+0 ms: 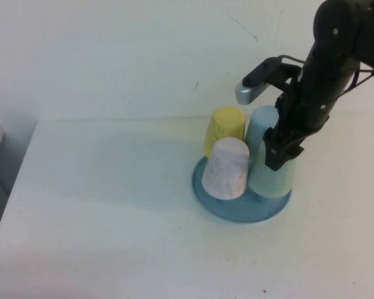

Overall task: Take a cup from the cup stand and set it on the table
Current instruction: Pick up the cup from the rack

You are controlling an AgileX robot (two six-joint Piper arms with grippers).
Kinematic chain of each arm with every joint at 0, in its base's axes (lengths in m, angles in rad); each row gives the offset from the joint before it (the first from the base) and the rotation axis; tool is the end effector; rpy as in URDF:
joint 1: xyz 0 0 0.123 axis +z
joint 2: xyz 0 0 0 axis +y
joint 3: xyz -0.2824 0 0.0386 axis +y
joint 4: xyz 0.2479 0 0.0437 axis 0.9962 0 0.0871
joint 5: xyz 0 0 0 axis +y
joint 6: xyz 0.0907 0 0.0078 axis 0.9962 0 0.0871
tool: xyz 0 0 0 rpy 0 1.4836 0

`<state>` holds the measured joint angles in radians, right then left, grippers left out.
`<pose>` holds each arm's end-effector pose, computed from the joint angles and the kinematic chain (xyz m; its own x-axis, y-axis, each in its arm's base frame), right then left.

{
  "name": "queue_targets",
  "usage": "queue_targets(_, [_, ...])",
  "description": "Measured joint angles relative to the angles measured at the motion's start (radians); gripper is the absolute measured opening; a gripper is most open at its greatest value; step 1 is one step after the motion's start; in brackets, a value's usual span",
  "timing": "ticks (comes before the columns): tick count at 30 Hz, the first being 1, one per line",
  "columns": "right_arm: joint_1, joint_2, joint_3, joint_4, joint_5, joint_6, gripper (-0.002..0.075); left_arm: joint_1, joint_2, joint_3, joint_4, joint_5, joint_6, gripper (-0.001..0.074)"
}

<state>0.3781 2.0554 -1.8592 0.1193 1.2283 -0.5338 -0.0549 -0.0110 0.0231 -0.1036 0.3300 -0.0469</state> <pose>0.4036 0.1713 0.2614 -0.6105 -0.7491 -0.2573 -0.7726 0.6347 -0.0147 0.0534 -0.0060 0.1763 -0.2602 -0.1303 -0.9567 0.0502 0.9877 -0.1481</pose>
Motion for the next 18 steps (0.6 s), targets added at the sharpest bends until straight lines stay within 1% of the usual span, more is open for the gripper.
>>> queue_targets(8, [0.000, 0.024, -0.011, 0.000, -0.002, -0.002, 0.0561, 0.000, 0.000, 0.000, 0.000, 0.000, 0.000, -0.0003])
queue_targets(18, [0.000, 0.013, -0.011, 0.000, 0.002, 0.000, 0.0550, 0.000, 0.000, 0.000, 0.000, 0.000, 0.000, -0.0004])
